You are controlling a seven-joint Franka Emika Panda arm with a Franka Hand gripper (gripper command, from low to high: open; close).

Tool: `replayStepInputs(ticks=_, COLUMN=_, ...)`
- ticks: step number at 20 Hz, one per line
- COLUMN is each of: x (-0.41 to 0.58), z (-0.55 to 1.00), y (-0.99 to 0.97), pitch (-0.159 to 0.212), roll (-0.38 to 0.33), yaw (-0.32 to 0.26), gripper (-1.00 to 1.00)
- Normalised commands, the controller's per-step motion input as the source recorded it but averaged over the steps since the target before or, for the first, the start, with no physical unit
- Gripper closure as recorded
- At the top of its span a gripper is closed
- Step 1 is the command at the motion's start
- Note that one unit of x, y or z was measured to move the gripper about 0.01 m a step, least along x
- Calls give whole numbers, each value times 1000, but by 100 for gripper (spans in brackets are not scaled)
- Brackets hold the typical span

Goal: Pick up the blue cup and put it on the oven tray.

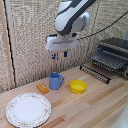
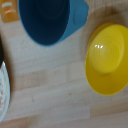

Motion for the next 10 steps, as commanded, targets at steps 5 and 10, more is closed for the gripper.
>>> replayStepInputs(ticks=5, x=38, z=-307, y=-193, pitch=158, roll=0, yaw=64, gripper=-100)
replayStepInputs(ticks=10, x=47, z=-377, y=-97, pitch=154, roll=-11, yaw=159, gripper=-100)
